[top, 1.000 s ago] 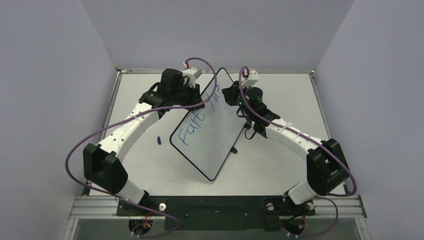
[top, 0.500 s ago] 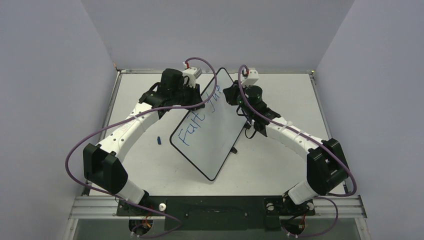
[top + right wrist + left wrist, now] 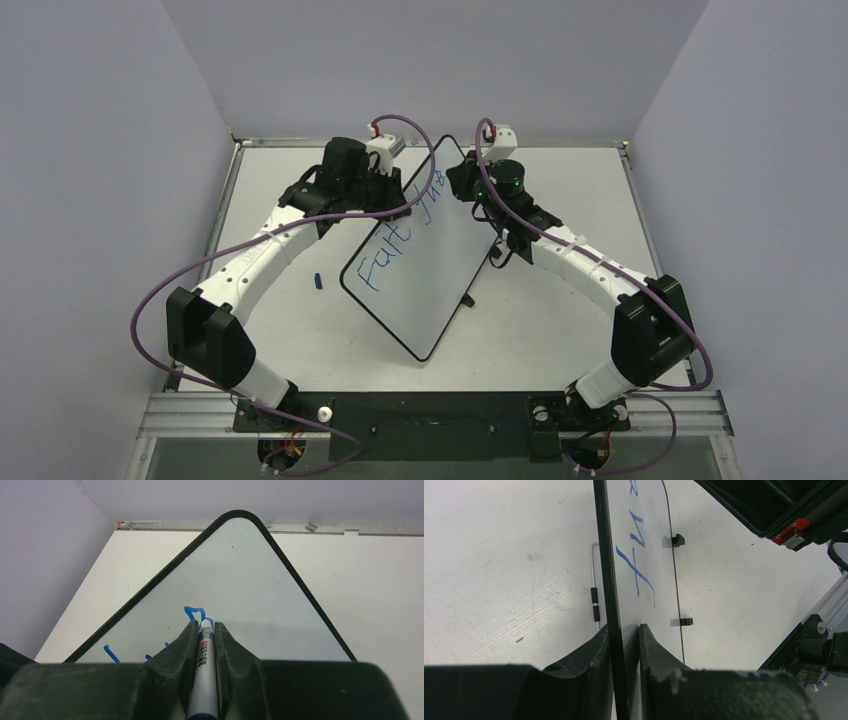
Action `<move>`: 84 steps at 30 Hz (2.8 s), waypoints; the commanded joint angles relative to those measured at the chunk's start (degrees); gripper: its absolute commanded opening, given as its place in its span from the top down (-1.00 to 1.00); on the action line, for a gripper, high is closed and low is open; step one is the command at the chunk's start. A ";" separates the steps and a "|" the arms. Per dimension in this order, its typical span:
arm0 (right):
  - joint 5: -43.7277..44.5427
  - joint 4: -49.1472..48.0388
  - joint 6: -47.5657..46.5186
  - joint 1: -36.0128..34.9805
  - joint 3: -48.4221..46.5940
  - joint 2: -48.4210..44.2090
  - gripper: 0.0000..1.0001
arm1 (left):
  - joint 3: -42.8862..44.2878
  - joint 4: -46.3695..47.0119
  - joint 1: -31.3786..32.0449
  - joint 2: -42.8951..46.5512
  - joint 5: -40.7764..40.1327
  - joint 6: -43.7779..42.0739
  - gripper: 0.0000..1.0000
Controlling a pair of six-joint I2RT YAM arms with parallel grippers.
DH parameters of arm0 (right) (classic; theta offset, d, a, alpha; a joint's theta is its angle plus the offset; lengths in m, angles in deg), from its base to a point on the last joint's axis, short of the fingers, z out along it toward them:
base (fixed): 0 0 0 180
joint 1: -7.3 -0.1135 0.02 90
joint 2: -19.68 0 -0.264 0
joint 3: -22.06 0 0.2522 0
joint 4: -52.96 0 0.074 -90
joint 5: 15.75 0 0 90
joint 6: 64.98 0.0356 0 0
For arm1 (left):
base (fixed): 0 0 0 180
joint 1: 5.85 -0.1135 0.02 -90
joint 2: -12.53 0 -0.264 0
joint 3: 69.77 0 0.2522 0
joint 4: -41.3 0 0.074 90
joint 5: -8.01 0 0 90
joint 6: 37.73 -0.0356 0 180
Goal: Write a sentence on the whiteboard
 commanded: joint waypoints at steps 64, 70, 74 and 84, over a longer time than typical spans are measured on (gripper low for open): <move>-0.89 -3.24 1.21 1.39 3.79 -1.05 1.00 | 0.96 4.54 -0.17 2.74 -3.47 -6.47 1.00; -0.08 -1.48 0.54 1.74 1.04 -0.55 1.00 | 0.95 4.60 -0.17 2.71 -3.48 -6.50 1.00; -0.08 -0.19 0.02 1.97 -1.74 0.63 1.00 | 0.93 4.67 -0.17 2.88 -3.54 -6.50 1.00; -0.08 0.85 -0.50 2.28 -5.46 2.10 1.00 | 0.89 4.68 -0.17 2.80 -3.56 -6.50 1.00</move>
